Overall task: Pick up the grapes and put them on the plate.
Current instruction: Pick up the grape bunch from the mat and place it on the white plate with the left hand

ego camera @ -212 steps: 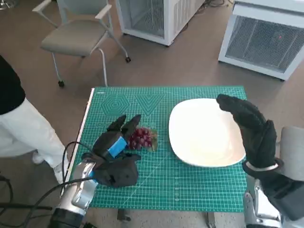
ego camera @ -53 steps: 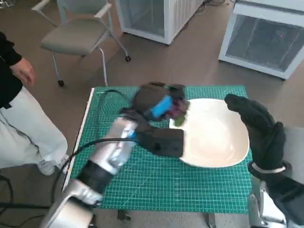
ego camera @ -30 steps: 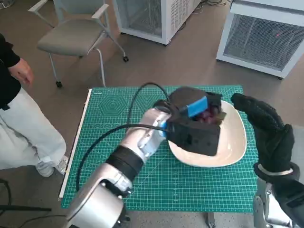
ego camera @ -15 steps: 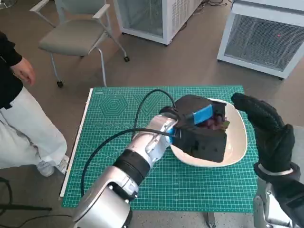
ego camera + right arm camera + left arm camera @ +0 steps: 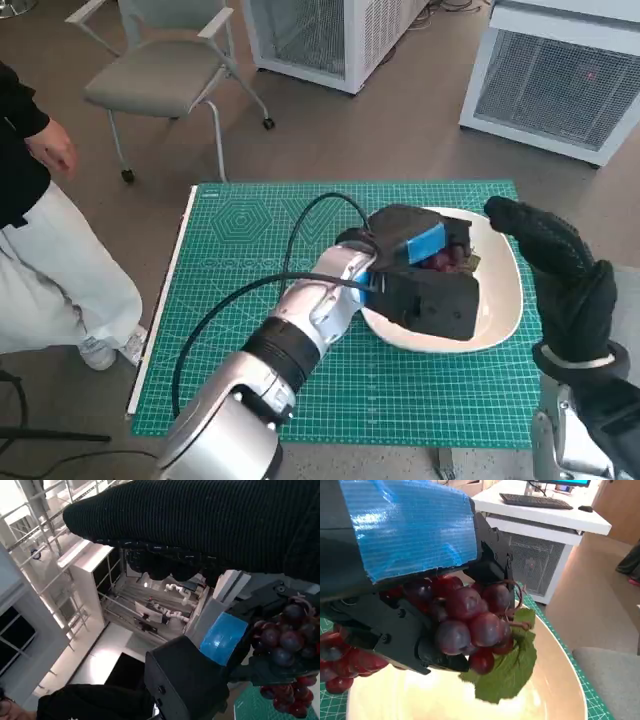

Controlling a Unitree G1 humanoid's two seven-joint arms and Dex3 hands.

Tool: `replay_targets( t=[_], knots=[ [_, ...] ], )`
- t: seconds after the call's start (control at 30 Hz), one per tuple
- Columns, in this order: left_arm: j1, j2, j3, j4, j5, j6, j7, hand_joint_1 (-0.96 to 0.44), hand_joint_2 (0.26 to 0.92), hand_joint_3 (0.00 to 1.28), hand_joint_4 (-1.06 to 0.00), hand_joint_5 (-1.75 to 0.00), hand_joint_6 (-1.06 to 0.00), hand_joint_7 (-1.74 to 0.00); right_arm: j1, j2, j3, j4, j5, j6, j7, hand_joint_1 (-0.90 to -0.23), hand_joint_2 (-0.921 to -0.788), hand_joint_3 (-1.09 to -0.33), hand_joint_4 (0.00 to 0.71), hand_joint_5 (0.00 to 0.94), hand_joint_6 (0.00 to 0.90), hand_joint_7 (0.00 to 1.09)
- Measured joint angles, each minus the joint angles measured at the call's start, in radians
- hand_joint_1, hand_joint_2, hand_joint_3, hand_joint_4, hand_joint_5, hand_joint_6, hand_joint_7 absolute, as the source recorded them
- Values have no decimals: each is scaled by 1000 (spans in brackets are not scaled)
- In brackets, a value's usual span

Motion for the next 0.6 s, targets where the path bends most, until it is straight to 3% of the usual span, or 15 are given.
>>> replay_targets(
  t=[0.1,0.2,0.6],
  knots=[
    [0,0,-43,1,39,-1,8,-225,861,60,-139,-176,-231,-143,0,0,1,4,0,0,0,-600,-921,-725,337,3,3,688],
    [0,0,-79,4,71,-2,16,-346,845,34,-88,-61,-206,-90,0,0,2,6,-1,0,0,-595,-921,-726,336,3,3,685],
    [0,0,-101,7,90,-19,63,-422,829,7,-88,-10,-248,-80,0,0,8,8,-1,0,0,-595,-921,-727,335,2,4,678]
  ],
)
